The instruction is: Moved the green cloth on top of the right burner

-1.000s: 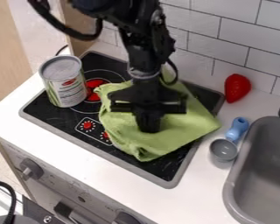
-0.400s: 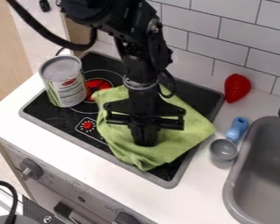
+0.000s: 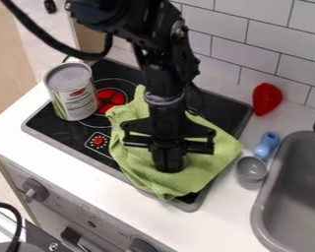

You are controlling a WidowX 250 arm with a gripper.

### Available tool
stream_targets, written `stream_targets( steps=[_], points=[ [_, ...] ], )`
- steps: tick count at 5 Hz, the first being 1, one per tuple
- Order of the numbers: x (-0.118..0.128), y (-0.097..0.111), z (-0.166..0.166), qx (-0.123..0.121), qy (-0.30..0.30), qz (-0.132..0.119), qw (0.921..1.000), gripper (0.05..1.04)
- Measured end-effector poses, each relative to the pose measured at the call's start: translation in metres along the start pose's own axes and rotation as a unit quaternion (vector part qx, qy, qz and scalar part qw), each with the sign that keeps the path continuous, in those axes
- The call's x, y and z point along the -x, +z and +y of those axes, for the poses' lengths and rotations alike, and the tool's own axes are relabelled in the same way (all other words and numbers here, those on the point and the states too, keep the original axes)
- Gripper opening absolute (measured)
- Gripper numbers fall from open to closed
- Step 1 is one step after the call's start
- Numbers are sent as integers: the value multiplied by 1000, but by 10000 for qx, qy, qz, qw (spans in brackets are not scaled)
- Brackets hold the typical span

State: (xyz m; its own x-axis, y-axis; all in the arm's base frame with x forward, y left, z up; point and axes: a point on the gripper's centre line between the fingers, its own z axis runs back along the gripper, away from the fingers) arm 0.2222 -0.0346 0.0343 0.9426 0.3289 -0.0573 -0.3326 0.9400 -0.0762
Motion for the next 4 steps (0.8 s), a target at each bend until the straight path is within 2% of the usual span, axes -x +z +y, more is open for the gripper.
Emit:
stream_targets(
  steps=[1,2,3,4],
  points=[
    [-1,4,0,-60,109,-116,9999,52],
    [-21,13,6,-41,457,-452,9979,52],
    [-42,16,13,-65,680,-562,9961,53],
    [-55,22,20,-38,824,-776,9936,53]
  ],
)
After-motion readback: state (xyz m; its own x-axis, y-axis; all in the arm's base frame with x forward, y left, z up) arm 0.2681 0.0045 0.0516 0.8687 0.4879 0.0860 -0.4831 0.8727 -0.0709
